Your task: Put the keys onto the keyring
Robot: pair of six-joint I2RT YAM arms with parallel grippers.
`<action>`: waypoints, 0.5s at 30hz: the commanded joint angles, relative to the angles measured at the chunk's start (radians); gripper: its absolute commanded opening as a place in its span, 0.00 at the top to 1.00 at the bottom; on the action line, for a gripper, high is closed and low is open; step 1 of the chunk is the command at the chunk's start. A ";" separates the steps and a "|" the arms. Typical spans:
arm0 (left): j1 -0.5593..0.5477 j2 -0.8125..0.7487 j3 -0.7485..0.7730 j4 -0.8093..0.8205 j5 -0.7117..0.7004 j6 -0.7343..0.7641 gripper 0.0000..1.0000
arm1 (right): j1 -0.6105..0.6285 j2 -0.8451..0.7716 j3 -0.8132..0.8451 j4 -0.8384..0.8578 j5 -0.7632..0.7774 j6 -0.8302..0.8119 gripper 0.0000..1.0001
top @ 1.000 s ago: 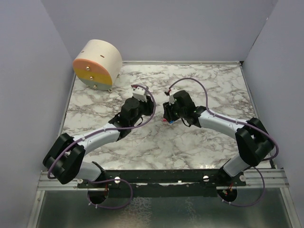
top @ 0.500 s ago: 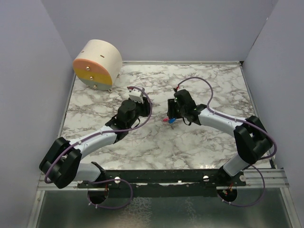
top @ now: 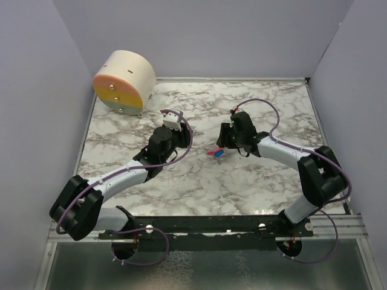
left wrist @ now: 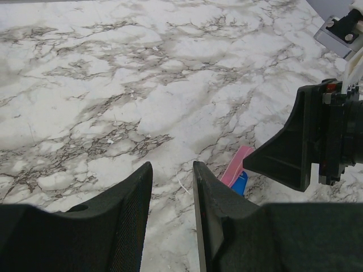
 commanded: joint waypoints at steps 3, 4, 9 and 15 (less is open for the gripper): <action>0.008 -0.006 -0.006 0.023 -0.003 0.007 0.63 | -0.034 0.055 0.016 0.053 -0.033 0.002 0.48; 0.007 -0.004 -0.006 0.023 -0.002 0.007 0.63 | -0.036 0.063 0.022 0.055 -0.033 -0.001 0.47; 0.008 0.000 -0.005 0.023 -0.001 0.009 0.64 | -0.037 0.080 0.034 0.063 -0.046 -0.019 0.48; 0.010 0.010 -0.001 0.023 0.003 0.007 0.63 | -0.037 0.101 0.044 0.047 -0.011 -0.016 0.47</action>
